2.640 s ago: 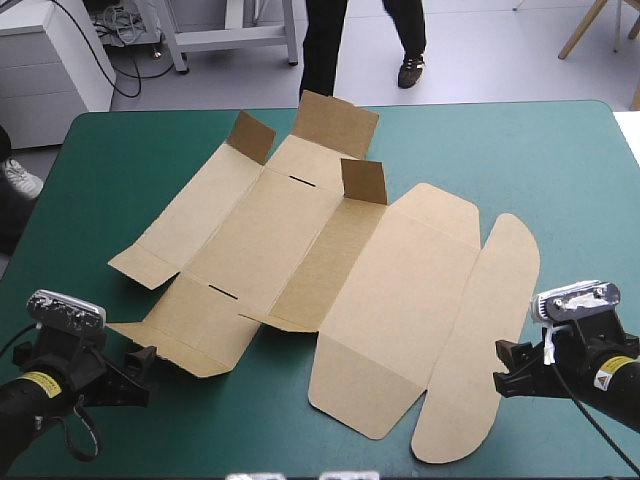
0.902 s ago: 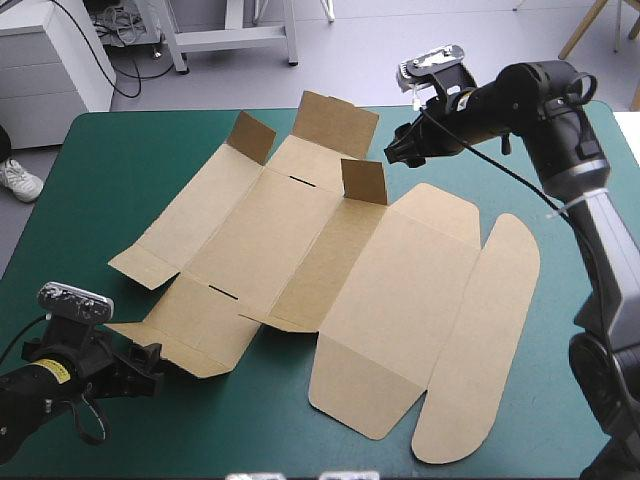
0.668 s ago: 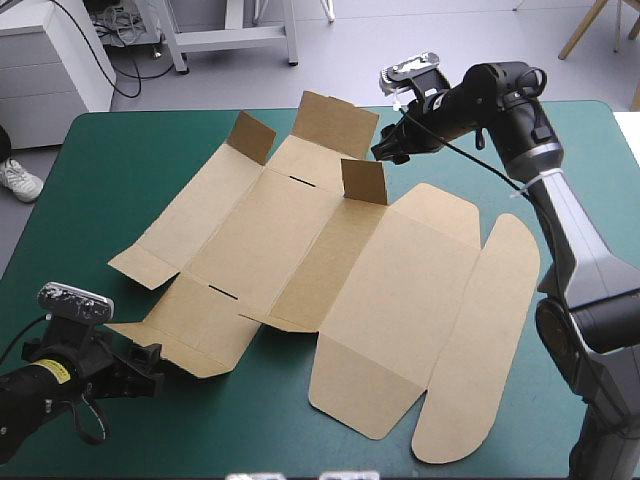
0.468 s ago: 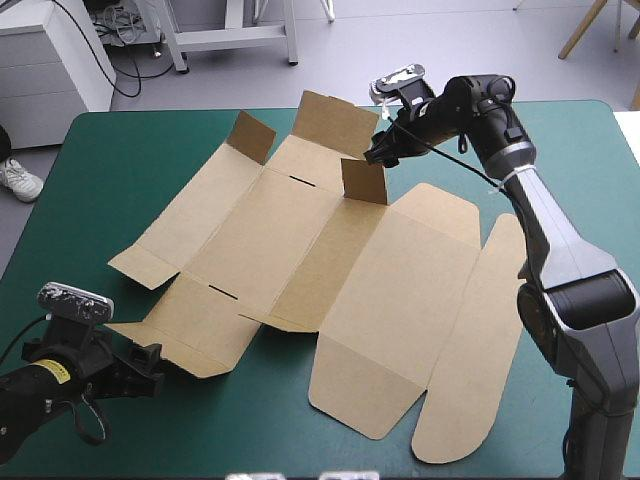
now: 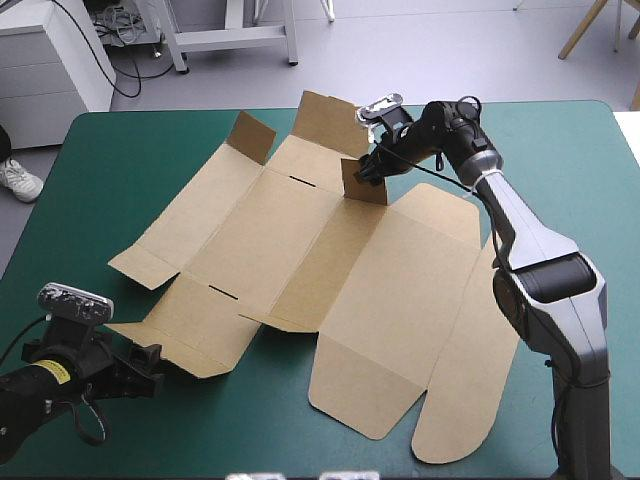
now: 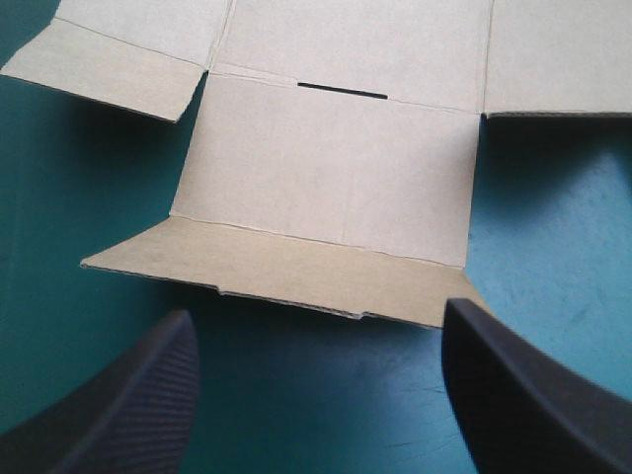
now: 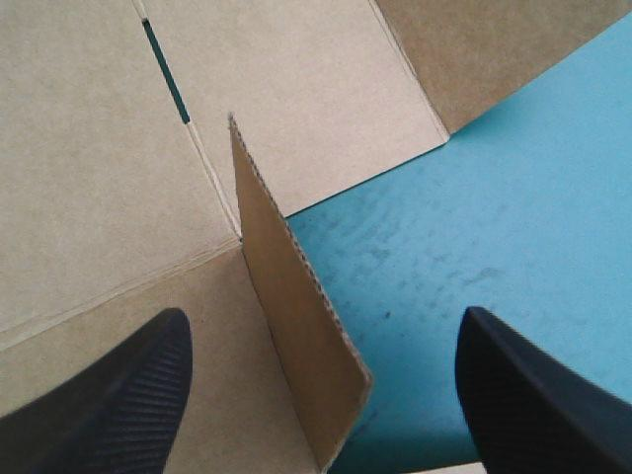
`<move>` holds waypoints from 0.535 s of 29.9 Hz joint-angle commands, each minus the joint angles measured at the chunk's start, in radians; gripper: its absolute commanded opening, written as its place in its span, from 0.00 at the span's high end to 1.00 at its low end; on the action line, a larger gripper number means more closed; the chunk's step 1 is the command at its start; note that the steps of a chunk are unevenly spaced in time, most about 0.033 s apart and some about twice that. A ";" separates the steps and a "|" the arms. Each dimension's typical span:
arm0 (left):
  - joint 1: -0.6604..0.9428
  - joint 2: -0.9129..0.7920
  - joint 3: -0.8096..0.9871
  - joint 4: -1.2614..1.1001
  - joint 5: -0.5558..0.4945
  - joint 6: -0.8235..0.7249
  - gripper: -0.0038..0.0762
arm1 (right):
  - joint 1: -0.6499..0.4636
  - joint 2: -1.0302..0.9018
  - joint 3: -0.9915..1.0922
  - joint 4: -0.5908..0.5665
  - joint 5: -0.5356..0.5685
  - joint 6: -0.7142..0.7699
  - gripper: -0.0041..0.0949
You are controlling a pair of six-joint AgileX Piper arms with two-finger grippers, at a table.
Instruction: Fold the box
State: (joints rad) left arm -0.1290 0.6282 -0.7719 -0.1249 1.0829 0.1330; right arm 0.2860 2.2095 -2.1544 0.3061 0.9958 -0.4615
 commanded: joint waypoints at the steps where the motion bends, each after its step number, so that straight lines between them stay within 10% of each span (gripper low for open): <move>1: -0.008 0.008 -0.025 -0.019 -0.044 -0.012 0.34 | 0.000 -0.050 -0.035 0.020 -0.052 -0.015 0.27; 8: -0.008 0.008 -0.025 -0.016 -0.034 -0.012 0.34 | 0.002 -0.017 -0.035 0.031 -0.068 -0.048 0.42; 16: -0.008 0.008 -0.025 -0.005 -0.032 -0.012 0.34 | 0.002 -0.017 -0.041 0.051 -0.080 -0.071 0.86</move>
State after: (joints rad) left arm -0.1290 0.6282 -0.7719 -0.1215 1.0918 0.1293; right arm 0.2891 2.2598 -2.1600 0.3273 0.9562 -0.5190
